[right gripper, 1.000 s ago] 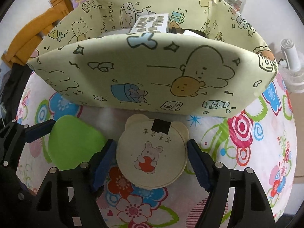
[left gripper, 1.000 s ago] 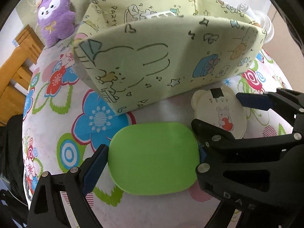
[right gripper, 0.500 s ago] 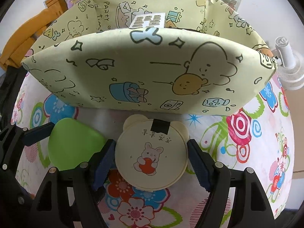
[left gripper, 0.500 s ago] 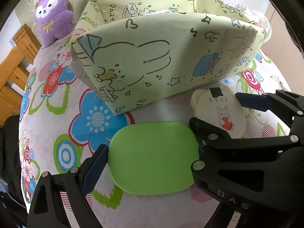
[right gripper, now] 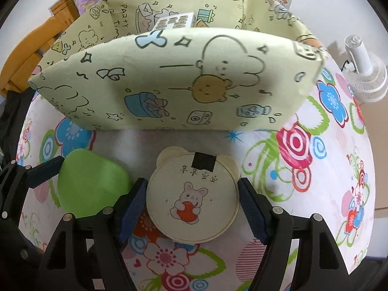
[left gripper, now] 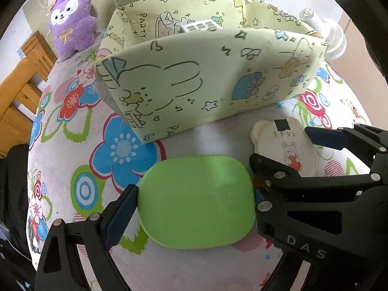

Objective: Organize rigid objects
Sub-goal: 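Lift the green pad with the left gripper while the right gripper lifts the bear coaster, then carry the green pad and bear coaster over the box with both grippers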

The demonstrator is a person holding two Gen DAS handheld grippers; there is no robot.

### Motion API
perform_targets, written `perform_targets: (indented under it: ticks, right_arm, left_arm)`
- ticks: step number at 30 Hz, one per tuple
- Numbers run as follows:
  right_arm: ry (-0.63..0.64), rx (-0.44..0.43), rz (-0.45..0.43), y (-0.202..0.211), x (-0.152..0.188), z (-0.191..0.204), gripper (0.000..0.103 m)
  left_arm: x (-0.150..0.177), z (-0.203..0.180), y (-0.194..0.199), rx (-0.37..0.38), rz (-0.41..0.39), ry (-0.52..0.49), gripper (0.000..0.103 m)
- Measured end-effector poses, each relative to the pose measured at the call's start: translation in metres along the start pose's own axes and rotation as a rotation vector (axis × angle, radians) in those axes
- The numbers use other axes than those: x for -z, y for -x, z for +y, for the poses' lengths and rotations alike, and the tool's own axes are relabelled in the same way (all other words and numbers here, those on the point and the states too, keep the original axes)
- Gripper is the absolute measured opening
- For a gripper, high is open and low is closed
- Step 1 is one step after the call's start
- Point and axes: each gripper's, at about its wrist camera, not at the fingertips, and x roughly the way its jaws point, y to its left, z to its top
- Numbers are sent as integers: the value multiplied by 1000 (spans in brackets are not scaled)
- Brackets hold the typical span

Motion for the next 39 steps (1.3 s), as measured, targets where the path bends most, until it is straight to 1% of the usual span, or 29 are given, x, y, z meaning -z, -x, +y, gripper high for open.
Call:
perform_targets:
  ticks: [9,16,17,20,24,25,30,33,39]
  right_arm:
    - [21,0,-25,23,8,-16,76]
    - [45,-8,-45,50,12,-27,76]
    - [49,-8,-47,54,14,-20,76]
    - [63,-11,-60,64,14,-20,76]
    - [74,-19,-78,78,18,-30,76]
    - [74,-21,-82,77,15,-38,76]
    - [85,-29,-107,91,9,-44,76]
    - [90,-45,-112,99,6,-47,76]
    - [130,-51,-151,119,0,-46,76]
  left_arm:
    - [-2,-15,17,-14,-15,31,95]
    - [2,-32,37,-28,-39,57,95]
    - [2,-35,40,-31,-44,60,95]
    - [3,-43,49,-41,-52,73,95]
    - [1,-48,60,-46,-64,83,95]
    - [1,-51,64,-50,-70,82,95]
    - [-4,-60,80,-76,-98,69,95]
    - [-7,-64,90,-92,-114,70,95]
    - [-13,-63,106,-98,-138,85,95]
